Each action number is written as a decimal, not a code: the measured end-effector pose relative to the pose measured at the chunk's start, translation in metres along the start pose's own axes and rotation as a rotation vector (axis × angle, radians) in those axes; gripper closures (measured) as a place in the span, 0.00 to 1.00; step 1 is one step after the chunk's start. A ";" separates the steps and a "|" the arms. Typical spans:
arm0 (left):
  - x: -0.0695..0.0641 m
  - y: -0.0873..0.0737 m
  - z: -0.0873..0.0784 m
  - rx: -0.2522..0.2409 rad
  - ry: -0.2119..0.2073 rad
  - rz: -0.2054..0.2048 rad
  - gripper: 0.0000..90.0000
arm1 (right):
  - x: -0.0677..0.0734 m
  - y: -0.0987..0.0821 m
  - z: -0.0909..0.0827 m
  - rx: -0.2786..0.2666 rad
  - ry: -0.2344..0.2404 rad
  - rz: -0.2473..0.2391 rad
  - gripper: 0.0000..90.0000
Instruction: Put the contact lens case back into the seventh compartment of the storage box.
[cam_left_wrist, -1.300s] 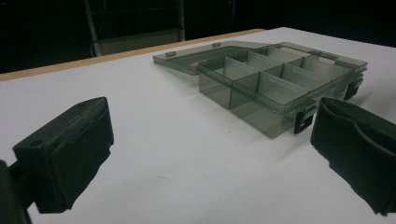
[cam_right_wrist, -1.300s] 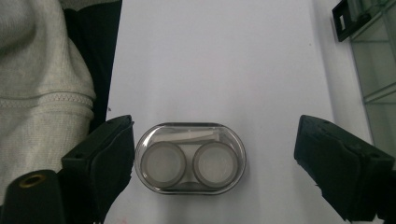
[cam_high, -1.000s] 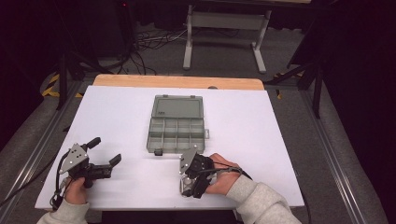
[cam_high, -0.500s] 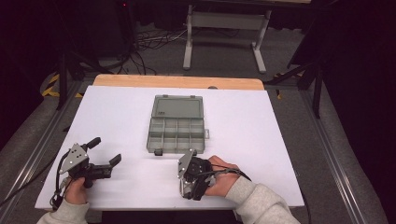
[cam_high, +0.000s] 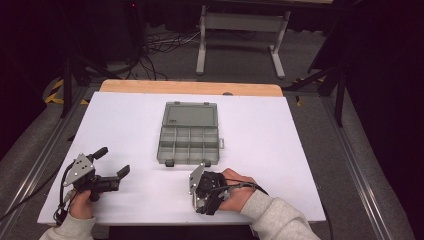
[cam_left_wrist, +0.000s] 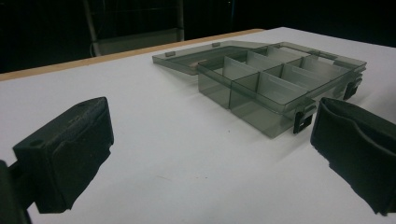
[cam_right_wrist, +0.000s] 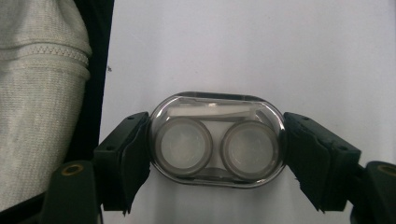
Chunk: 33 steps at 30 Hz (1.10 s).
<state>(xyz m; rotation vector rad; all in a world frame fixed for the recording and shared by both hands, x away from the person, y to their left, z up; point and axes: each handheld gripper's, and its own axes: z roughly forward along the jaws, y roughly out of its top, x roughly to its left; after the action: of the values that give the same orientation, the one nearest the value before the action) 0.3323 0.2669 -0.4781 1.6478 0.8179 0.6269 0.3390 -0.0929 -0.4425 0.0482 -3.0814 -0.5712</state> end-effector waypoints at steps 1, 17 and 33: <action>0.000 0.000 0.000 0.000 0.000 0.000 0.00 | 0.000 0.000 0.000 -0.007 0.001 -0.006 0.29; 0.000 0.000 0.000 -0.001 -0.001 0.000 0.00 | 0.000 0.001 0.000 -0.007 -0.003 -0.013 0.29; 0.000 0.000 0.000 -0.001 -0.001 -0.001 0.00 | -0.002 0.000 -0.014 -0.075 -0.039 -0.010 0.30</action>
<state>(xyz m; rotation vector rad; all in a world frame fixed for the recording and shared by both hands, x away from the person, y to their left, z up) 0.3323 0.2669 -0.4781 1.6471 0.8177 0.6258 0.3411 -0.0979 -0.4296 0.0524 -3.0954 -0.6951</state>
